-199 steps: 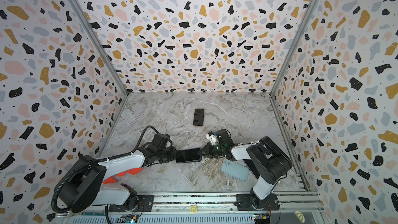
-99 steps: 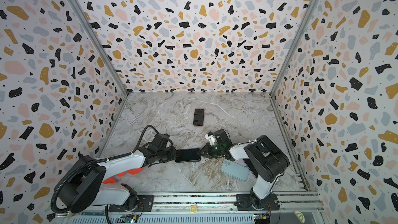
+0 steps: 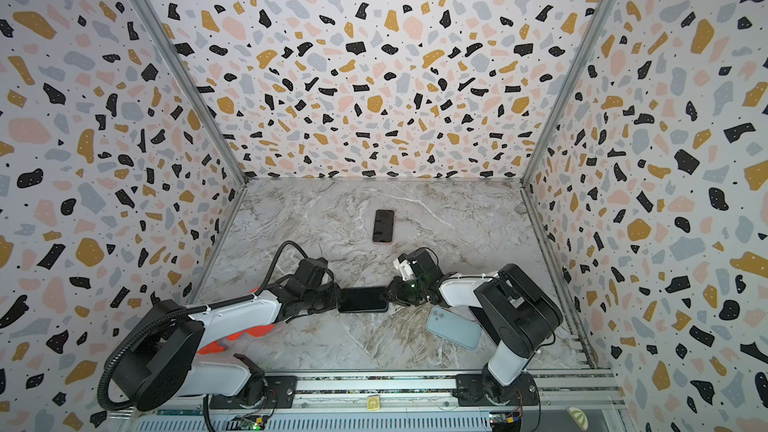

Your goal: Put the phone into the phone case

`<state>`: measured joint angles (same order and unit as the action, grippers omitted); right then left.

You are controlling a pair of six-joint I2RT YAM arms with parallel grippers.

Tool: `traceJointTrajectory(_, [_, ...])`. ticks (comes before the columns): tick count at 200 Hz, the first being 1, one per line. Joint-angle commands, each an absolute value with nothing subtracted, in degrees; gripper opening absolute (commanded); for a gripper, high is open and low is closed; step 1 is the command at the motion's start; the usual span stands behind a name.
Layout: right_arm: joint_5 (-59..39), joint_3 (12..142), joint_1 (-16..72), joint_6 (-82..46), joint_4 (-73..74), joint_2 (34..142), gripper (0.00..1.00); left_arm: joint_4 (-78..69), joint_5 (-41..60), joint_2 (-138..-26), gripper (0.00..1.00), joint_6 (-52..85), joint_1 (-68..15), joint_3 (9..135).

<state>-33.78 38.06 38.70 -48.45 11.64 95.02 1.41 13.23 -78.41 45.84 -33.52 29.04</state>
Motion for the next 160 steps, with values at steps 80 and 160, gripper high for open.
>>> traceJointTrajectory(80, [-23.41, 43.77, 39.86, -38.26, -8.37, 87.07, 0.39, 3.60, 14.51, -77.61, 0.46, 41.36, -34.80, 31.32])
traceJointTrajectory(160, [-20.17, 49.52, 39.52, -27.68, -9.05, 88.63, 0.44, 5.32, 17.02, -69.37, 0.65, 42.01, -37.34, 28.20])
